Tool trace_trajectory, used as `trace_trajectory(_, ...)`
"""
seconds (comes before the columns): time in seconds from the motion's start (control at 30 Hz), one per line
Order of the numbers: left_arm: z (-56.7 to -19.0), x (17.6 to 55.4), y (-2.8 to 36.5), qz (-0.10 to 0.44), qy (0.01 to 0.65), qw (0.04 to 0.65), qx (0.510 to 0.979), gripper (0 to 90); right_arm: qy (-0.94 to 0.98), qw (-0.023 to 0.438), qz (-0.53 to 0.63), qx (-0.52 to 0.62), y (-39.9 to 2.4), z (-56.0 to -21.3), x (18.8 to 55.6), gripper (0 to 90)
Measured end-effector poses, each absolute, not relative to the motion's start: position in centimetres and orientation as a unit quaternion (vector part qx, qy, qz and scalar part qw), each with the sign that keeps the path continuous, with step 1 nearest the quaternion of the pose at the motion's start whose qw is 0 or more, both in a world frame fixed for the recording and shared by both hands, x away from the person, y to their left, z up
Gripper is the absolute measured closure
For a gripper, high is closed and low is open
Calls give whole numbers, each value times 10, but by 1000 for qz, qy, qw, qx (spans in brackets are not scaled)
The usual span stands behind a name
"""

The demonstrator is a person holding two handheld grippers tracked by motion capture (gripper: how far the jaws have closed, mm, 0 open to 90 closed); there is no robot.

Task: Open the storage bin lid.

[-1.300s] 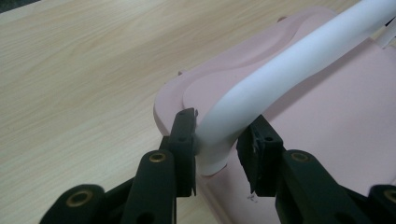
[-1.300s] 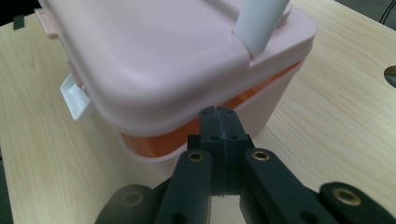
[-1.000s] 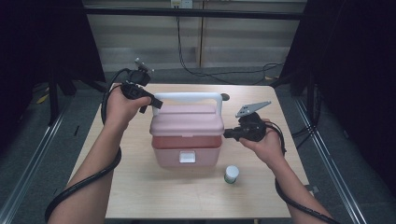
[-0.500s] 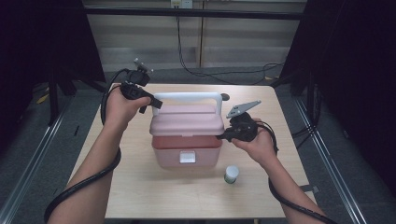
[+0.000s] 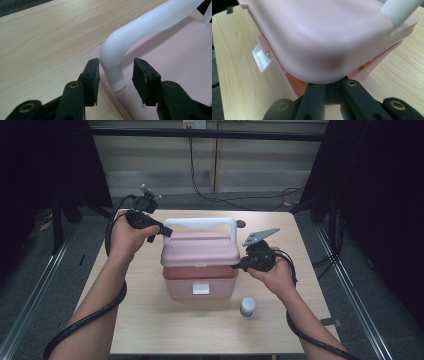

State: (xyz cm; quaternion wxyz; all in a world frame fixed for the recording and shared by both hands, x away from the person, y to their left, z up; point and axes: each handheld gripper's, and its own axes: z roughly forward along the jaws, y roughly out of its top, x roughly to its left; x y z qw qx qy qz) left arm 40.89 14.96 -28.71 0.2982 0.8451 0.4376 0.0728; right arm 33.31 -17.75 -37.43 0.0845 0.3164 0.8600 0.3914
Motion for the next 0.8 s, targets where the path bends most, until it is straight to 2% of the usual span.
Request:
trace_trajectory(0.13,-290,408,153,75,442,295,844,514,861,86,390,314,-177,-374,333,900)
trace_trajectory(0.23,-292,408,156,76,450,296,839,438,859,87,392,317,-177,-373,333,900)
trace_trajectory(0.4,-292,406,162,82,451,289,840,368,859,87,394,315,-177,-372,333,900)
trace_trajectory(0.8,-295,401,183,79,458,278,841,347,860,94,391,314,-175,-363,335,900)
